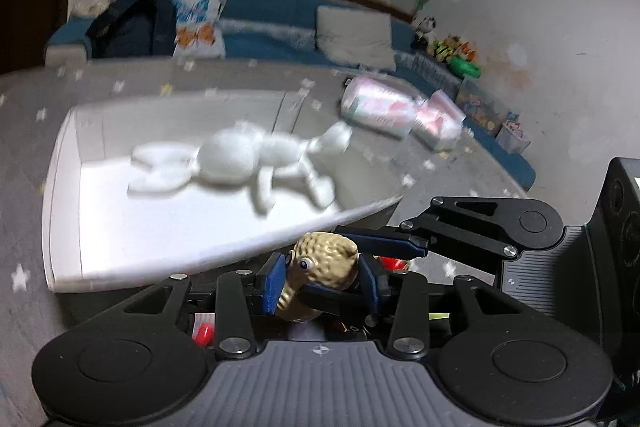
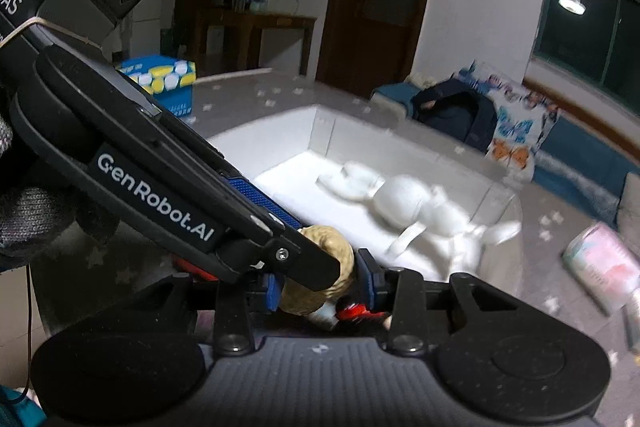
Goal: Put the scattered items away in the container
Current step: 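Carry the peanut figure into the box beside the rabbit and release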
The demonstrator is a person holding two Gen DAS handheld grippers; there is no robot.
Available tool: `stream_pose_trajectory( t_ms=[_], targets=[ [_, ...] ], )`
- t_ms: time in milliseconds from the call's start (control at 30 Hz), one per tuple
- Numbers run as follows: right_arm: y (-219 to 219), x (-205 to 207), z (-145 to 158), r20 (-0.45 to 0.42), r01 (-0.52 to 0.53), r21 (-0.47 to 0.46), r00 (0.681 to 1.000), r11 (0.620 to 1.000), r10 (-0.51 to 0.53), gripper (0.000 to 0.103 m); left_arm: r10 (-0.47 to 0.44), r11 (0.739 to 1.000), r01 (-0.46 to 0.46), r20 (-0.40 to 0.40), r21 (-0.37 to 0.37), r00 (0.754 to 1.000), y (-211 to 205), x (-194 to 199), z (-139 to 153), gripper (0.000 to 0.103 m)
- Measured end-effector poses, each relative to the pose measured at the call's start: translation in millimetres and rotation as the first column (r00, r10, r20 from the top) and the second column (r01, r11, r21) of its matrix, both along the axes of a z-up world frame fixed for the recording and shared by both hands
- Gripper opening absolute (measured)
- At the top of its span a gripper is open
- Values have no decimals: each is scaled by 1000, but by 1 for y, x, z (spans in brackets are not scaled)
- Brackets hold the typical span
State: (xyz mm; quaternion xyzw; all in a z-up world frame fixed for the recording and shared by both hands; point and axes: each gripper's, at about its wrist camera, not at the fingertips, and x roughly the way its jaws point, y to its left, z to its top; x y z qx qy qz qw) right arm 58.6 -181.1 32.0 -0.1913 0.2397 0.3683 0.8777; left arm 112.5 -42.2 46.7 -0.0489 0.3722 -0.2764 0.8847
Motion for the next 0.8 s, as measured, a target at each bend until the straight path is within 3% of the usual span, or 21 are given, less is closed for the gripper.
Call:
stream_pose_trajectory(
  t_ms=[233,400,633,800],
  targets=[
    [-17,22,32,76,56,28,995,998,-58,37,-25,999,27,85,-25,996,-21,26,26,43],
    [-23,59,34,20,85,25,996,996,-86,37,-38,999,40,68,-31,997,-32,61,20,43],
    [-16,106,8,-87,79,-35,993,996,-82,37,-24,997,20,-52,-69,998,-31,106,-13,42],
    [-13,118,-6,-123,67,-66,990,996,-75,37,-17,996,10,-90,-84,996,-29,120,-25,42]
  ],
)
